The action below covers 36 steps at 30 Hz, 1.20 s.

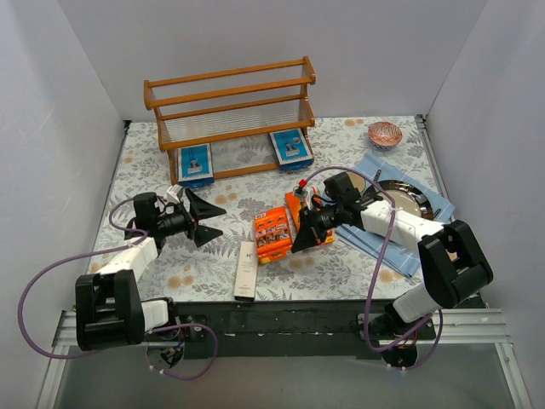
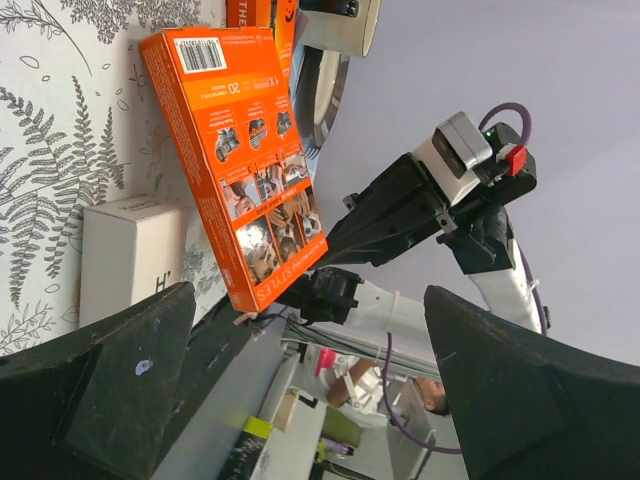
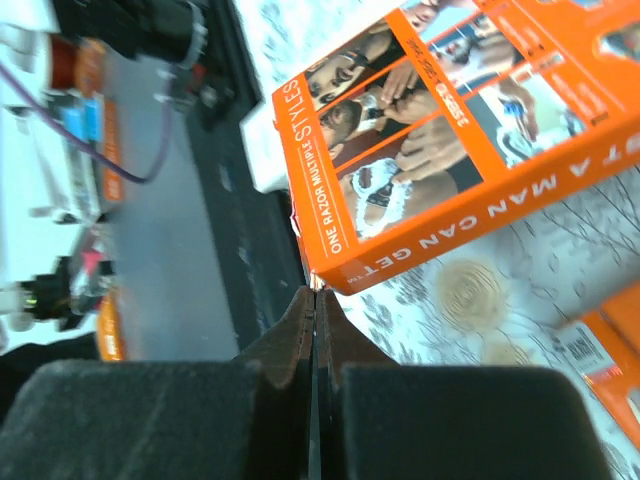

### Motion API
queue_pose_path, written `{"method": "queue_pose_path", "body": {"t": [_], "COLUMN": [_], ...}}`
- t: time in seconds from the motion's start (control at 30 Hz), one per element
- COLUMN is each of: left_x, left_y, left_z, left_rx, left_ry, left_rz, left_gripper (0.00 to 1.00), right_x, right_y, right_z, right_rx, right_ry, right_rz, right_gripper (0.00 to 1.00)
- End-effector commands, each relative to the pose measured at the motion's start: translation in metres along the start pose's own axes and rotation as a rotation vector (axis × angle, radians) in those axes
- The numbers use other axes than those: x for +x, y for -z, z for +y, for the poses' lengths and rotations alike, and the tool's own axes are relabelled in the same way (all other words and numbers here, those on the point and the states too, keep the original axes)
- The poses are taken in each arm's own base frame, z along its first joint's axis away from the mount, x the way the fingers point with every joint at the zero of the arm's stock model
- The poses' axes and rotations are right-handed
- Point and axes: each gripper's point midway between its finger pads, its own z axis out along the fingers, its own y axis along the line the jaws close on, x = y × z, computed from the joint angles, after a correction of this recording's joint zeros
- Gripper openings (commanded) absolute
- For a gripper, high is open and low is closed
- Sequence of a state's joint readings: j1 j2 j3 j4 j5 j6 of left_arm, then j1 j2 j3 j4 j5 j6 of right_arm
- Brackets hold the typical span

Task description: Place and organize the shaving razors onto the shelf

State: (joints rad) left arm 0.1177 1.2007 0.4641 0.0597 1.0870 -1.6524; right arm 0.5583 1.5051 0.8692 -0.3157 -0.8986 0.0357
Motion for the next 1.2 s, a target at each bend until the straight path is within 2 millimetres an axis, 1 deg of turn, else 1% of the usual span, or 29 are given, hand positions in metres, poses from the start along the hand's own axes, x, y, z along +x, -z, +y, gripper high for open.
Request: {"method": "queue_pose_path", "body": {"t": [0.0,0.07,0.2,0.27,0.37,0.47,0.53,0.6,0.63,0.77,0.87,0.9,0.97,1.0,1.03,1.17], "left_x": [-0.005,-0.005,0.001,0.008,0.011,0.021,0.035,0.046,0.048,0.043,0.038,0.038,0.035,0.035,0.035,0.034], "left_y": [-0.006,-0.012,-0.027,-0.036,-0.043,-0.050,-0.055,-0.059,-0.061,-0.069,-0.074,-0.076,-0.078,-0.079,-0.080,-0.080], "left_z": [-0.011,-0.010,-0.004,0.001,0.006,0.009,0.010,0.010,0.010,0.010,0.009,0.007,0.000,-0.001,-0.002,-0.001], "left_rx": [0.003,-0.011,-0.051,-0.081,-0.105,-0.123,-0.136,-0.148,-0.154,-0.139,-0.128,-0.121,-0.100,-0.095,-0.094,-0.088], "left_ry": [0.049,0.070,0.125,0.153,0.174,0.208,0.229,0.237,0.254,0.271,0.283,0.282,0.261,0.251,0.253,0.260], "left_rz": [0.033,0.049,0.098,0.133,0.148,0.190,0.237,0.268,0.274,0.261,0.261,0.265,0.268,0.269,0.268,0.253], "left_gripper": [0.98,0.98,0.98,0.97,0.93,0.88,0.86,0.85,0.85,0.82,0.76,0.72,0.67,0.63,0.60,0.53], "right_x": [-0.050,-0.060,-0.082,-0.087,-0.092,-0.090,-0.084,-0.081,-0.076,-0.068,-0.070,-0.071,-0.072,-0.072,-0.069,-0.065], "right_y": [0.008,0.009,0.004,0.003,0.001,-0.002,-0.003,-0.004,-0.006,-0.011,-0.011,-0.012,-0.012,-0.014,-0.015,-0.020], "right_z": [0.037,0.039,0.025,0.021,0.016,0.011,0.007,0.004,0.001,-0.005,-0.006,-0.006,-0.009,-0.009,-0.009,-0.010], "right_rx": [-0.206,-0.236,-0.245,-0.242,-0.238,-0.223,-0.207,-0.196,-0.186,-0.175,-0.170,-0.168,-0.160,-0.158,-0.154,-0.151], "right_ry": [0.015,-0.010,-0.026,-0.033,-0.048,-0.072,-0.088,-0.098,-0.112,-0.145,-0.140,-0.136,-0.130,-0.126,-0.144,-0.143], "right_rz": [-0.118,-0.123,-0.153,-0.154,-0.155,-0.150,-0.146,-0.145,-0.140,-0.121,-0.117,-0.117,-0.120,-0.117,-0.103,-0.085], "right_gripper": [0.01,0.01,0.01,0.01,0.01,0.01,0.01,0.01,0.01,0.01,0.01,0.01,0.01,0.01,0.01,0.01]}}
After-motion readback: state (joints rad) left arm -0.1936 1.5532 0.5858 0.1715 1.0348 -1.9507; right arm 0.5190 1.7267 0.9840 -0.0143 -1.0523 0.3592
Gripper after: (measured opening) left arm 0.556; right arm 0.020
